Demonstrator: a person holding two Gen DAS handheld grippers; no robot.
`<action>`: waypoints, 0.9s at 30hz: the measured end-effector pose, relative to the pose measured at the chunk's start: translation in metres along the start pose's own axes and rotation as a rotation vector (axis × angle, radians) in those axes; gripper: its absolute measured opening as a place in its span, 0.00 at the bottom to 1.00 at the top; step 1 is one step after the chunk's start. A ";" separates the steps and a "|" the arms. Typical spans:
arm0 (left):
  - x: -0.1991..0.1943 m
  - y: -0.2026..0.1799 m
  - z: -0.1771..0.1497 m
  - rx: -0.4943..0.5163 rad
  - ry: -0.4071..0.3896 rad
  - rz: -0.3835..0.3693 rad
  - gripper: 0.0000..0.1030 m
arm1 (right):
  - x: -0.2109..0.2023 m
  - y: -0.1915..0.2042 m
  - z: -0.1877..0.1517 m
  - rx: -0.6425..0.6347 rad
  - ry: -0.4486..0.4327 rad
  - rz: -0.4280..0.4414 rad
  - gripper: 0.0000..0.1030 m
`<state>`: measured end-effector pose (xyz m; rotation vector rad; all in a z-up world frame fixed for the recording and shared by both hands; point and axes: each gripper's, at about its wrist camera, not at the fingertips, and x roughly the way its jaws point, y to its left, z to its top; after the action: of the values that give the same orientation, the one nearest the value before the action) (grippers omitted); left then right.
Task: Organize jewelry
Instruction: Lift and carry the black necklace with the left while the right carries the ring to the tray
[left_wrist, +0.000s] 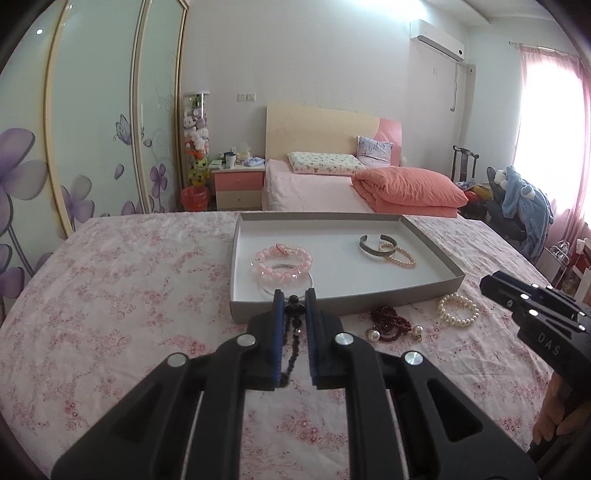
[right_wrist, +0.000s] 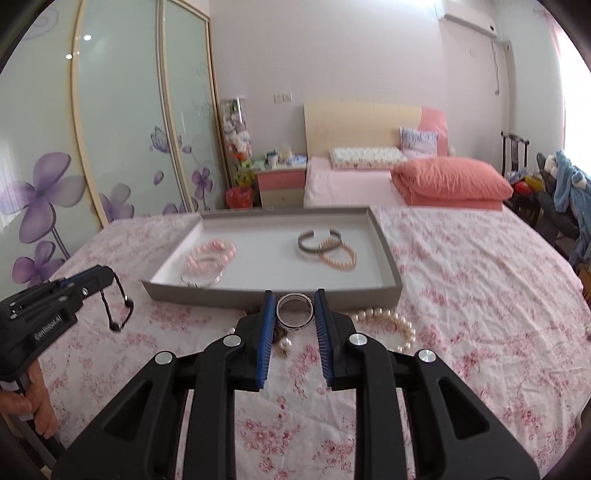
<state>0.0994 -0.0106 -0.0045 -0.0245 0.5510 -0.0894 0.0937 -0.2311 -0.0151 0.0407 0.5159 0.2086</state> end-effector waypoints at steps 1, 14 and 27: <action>-0.001 0.000 0.001 0.002 -0.005 0.004 0.12 | -0.003 0.001 0.002 -0.003 -0.018 -0.002 0.22; -0.017 -0.010 0.011 0.049 -0.086 0.087 0.12 | -0.017 0.005 0.012 -0.004 -0.117 -0.025 0.22; -0.020 -0.018 0.017 0.067 -0.117 0.096 0.12 | -0.022 0.007 0.023 -0.012 -0.168 -0.033 0.22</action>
<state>0.0900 -0.0262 0.0217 0.0620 0.4310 -0.0124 0.0847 -0.2284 0.0165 0.0372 0.3475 0.1740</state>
